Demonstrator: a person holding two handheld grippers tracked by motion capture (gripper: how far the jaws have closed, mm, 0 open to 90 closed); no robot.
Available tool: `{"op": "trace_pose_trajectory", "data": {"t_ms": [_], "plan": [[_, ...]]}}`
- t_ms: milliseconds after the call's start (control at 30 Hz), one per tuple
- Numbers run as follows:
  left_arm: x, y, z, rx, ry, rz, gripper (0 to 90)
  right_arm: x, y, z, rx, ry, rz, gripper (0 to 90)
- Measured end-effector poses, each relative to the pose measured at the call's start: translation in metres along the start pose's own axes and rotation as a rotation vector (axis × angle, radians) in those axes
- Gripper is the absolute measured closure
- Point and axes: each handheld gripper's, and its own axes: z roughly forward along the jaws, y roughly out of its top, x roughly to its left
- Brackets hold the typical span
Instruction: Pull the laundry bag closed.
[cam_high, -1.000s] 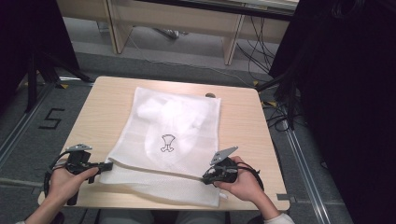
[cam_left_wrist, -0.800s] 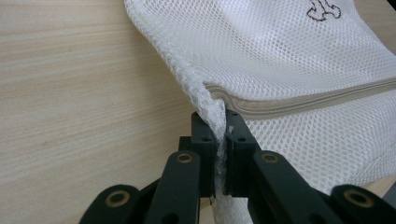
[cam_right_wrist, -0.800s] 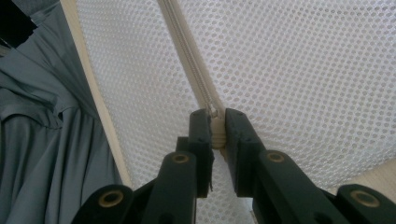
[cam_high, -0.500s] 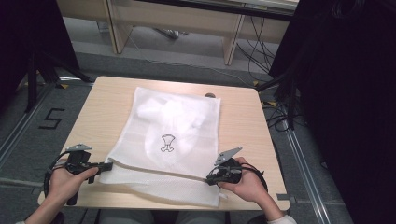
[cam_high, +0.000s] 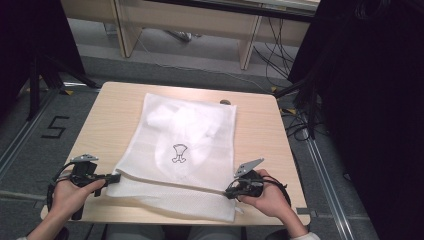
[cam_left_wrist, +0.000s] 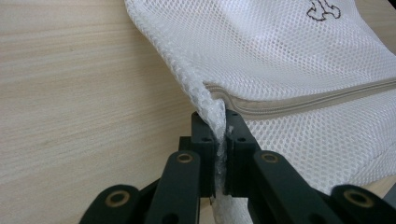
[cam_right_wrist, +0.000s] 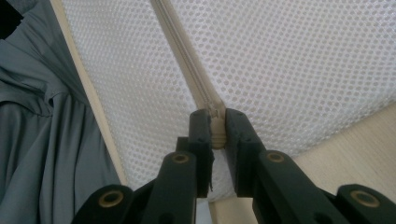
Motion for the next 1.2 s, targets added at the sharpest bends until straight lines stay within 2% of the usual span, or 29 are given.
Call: {"op": "trace_pose_trajectory", "data": {"t_ms": [67, 100, 167, 200, 333, 467, 500, 533, 667, 700, 900, 933, 967, 1000, 1033, 1067, 1133, 1167, 1200], "plan": [[0.0, 0.0, -0.0001, 0.0, 0.001, 0.002, 84.0, -0.0027, -0.0016, -0.0006, -0.004, 0.001, -0.017, 82.2], [-0.0001, 0.0, 0.0, -0.001, 0.001, 0.0, 83.9, -0.002, -0.0026, -0.0013, 0.005, 0.0, 0.003, 82.2], [0.0, 0.0, 0.0, 0.0, 0.0, 0.0, 83.9, -0.0024, -0.0038, -0.0018, 0.0, -0.002, 0.007, 82.2], [0.0, 0.0, 0.0001, -0.001, 0.0, -0.001, 83.9, -0.0035, -0.004, -0.0023, 0.001, -0.001, -0.002, 82.2], [0.0, 0.0, 0.0, 0.0, 0.001, 0.0, 83.9, -0.0022, -0.0049, -0.0035, 0.015, -0.011, 0.012, 82.2], [0.0001, 0.0, -0.0002, -0.001, 0.001, 0.001, 83.9, -0.0031, -0.0052, -0.0025, 0.014, 0.005, 0.0, 82.2], [0.0005, -0.0001, -0.0004, 0.001, 0.001, 0.001, 83.9, -0.0034, -0.0052, -0.0021, 0.021, -0.006, -0.006, 82.2], [0.0005, 0.0, -0.0003, 0.003, 0.001, 0.002, 83.9, -0.0016, -0.0058, -0.0027, 0.029, -0.015, 0.016, 82.2], [0.0007, 0.0001, 0.0, 0.002, -0.002, 0.001, 83.9, -0.002, -0.0059, -0.0016, 0.042, -0.009, 0.009, 82.2], [0.0035, 0.0008, -0.0025, 0.038, -0.001, 0.034, 83.8, -0.0016, -0.0061, -0.0017, 0.044, -0.007, 0.014, 82.2], [0.0032, 0.0006, -0.0019, 0.03, 0.004, 0.025, 83.8, -0.0017, -0.0069, -0.0003, 0.049, -0.012, 0.01, 82.2], [0.0023, 0.0004, -0.001, 0.017, 0.001, 0.011, 83.8, 0.0016, -0.0069, -0.0016, 0.066, -0.009, 0.057, 82.2], [0.0013, 0.0, -0.0001, 0.002, 0.006, 0.0, 83.8, 0.0004, -0.007, -0.0014, 0.063, -0.014, 0.045, 82.2], [0.0031, 0.0006, -0.0018, 0.028, 0.006, 0.022, 83.8, 0.0005, -0.0073, -0.0014, 0.066, -0.01, 0.049, 82.2], [0.0016, 0.0002, -0.0005, 0.009, 0.004, 0.001, 83.7, -0.0001, -0.0075, -0.0017, 0.079, -0.013, 0.044, 82.2], [0.0032, 0.0005, -0.0018, 0.029, 0.005, 0.023, 83.8, 0.001, -0.0081, -0.0009, 0.089, -0.015, 0.058, 82.2], [0.0032, 0.0006, -0.0019, 0.03, 0.005, 0.024, 83.8, 0.0002, -0.0083, -0.0009, 0.085, -0.011, 0.056, 82.2], [0.0014, 0.0001, -0.0004, 0.006, 0.007, 0.002, 83.8, 0.0003, -0.0082, -0.0013, 0.087, -0.009, 0.054, 82.2], [0.0013, -0.0001, 0.0, 0.0, 0.008, 0.0, 83.8, 0.0004, -0.0081, -0.0013, 0.087, -0.009, 0.054, 82.2]]}}
